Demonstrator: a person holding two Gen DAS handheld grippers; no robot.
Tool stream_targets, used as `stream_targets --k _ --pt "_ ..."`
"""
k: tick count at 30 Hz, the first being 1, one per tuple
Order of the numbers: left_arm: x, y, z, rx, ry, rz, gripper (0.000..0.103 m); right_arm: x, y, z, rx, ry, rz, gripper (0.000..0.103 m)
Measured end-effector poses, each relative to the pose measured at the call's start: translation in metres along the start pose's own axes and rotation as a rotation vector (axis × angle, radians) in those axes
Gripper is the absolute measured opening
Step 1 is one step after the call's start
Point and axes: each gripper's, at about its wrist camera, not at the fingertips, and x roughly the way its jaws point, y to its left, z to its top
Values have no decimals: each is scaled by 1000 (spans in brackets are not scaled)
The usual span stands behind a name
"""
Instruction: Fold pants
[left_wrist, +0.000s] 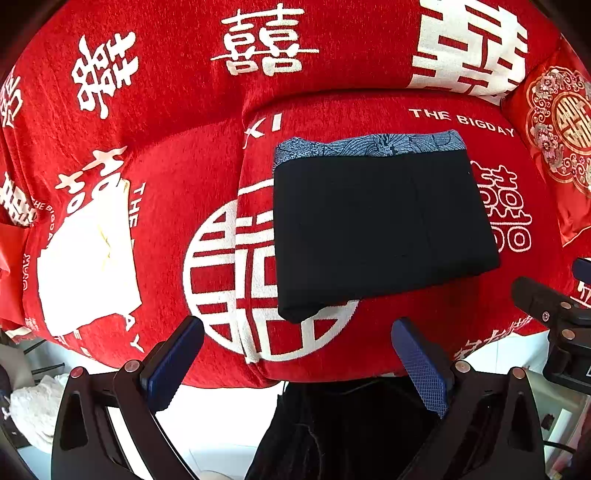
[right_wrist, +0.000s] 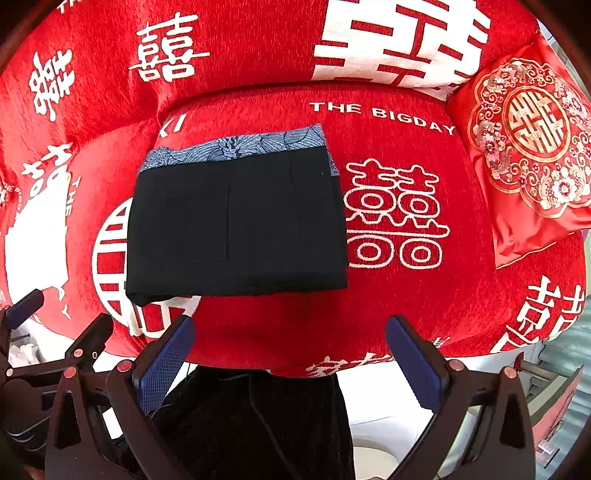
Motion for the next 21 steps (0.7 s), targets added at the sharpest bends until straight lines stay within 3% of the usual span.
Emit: stream_targets --k 21 --pt "4 0 0 -33 20 -21 102 4 1 0 -11 7 -6 103"
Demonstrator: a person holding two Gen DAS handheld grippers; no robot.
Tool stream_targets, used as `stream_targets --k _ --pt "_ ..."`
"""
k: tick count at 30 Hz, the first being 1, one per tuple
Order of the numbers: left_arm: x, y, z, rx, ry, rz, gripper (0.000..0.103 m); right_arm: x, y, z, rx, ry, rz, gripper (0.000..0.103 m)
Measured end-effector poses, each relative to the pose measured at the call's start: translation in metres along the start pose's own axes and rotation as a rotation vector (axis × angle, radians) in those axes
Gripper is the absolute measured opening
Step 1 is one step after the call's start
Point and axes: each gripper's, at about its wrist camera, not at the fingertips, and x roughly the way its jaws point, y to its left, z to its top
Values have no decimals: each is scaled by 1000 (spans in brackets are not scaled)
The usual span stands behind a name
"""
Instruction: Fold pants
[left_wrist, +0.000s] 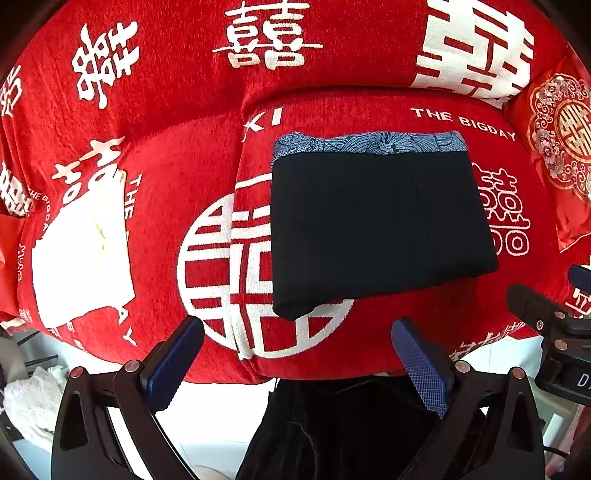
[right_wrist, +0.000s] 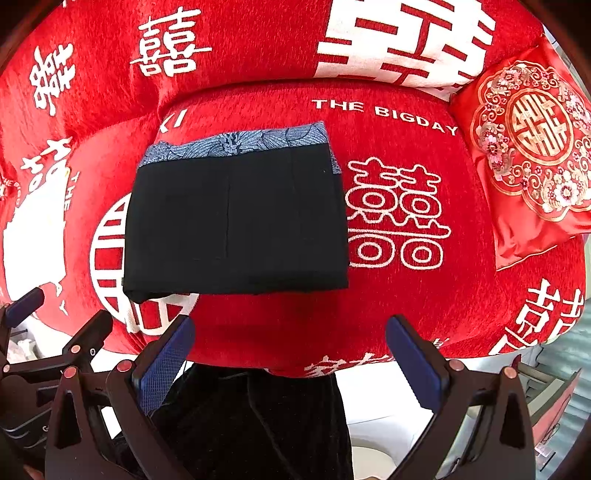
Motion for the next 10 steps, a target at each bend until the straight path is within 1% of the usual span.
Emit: stream_targets --k 10 --pt "-1 -5 0 23 -16 -15 102 1 -2 2 -9 4 1 103"
